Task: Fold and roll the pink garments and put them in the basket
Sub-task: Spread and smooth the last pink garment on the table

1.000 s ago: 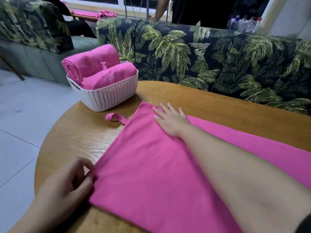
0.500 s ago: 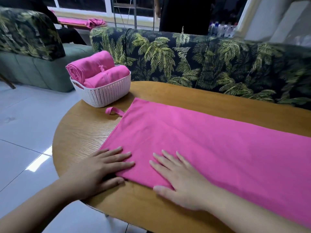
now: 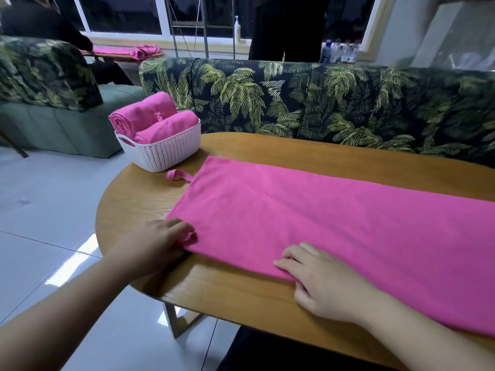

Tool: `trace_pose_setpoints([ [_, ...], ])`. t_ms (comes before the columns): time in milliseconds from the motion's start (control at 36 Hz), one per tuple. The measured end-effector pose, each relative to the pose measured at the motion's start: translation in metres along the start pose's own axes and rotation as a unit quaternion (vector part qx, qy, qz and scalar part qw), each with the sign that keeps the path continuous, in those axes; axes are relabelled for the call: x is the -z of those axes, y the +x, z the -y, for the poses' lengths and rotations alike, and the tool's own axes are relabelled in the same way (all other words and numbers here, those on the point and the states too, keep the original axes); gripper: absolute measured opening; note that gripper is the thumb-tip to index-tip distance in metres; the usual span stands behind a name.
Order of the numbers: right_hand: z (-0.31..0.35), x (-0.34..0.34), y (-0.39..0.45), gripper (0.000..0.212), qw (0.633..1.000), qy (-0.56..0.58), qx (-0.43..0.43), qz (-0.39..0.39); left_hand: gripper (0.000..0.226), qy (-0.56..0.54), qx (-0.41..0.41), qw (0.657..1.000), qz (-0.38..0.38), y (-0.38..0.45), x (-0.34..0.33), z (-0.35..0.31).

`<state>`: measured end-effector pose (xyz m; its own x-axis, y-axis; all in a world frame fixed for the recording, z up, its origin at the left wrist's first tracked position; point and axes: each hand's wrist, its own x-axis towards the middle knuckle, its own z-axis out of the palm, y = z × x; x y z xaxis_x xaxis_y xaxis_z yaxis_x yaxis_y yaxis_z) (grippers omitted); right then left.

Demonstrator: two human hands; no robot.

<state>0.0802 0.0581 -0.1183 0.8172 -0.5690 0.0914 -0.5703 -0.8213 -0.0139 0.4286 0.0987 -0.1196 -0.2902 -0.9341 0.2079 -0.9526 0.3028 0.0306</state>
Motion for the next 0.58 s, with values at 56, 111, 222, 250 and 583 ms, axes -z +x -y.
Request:
trace_pose_setpoints([
  [56, -0.007, 0.002, -0.005, 0.051, 1.000, -0.023, -0.011, 0.000, 0.026, 0.026, 0.007, 1.000, -0.006, 0.005, 0.003, -0.005],
  [111, -0.016, 0.005, -0.010, 0.043, 0.998, -0.044, -0.040, 0.000, 0.027, 0.020, 0.020, 0.999, -0.020, 0.010, 0.002, -0.003],
  [222, -0.039, 0.027, -0.019, 0.026, 0.990, -0.035, -0.129, 0.054, 0.025, 0.039, 0.055, 0.995, -0.071, 0.022, 0.019, -0.001],
  [250, -0.049, 0.032, -0.021, 0.023, 0.986, -0.025, -0.154, 0.065, 0.023, 0.044, 0.061, 0.992, -0.100, 0.028, 0.029, -0.006],
  [583, -0.158, 0.084, 0.039, 0.025, 0.946, -0.016, -0.319, -0.058, 0.005, -0.257, 0.276, 0.898, -0.229, 0.164, 0.016, 0.026],
])
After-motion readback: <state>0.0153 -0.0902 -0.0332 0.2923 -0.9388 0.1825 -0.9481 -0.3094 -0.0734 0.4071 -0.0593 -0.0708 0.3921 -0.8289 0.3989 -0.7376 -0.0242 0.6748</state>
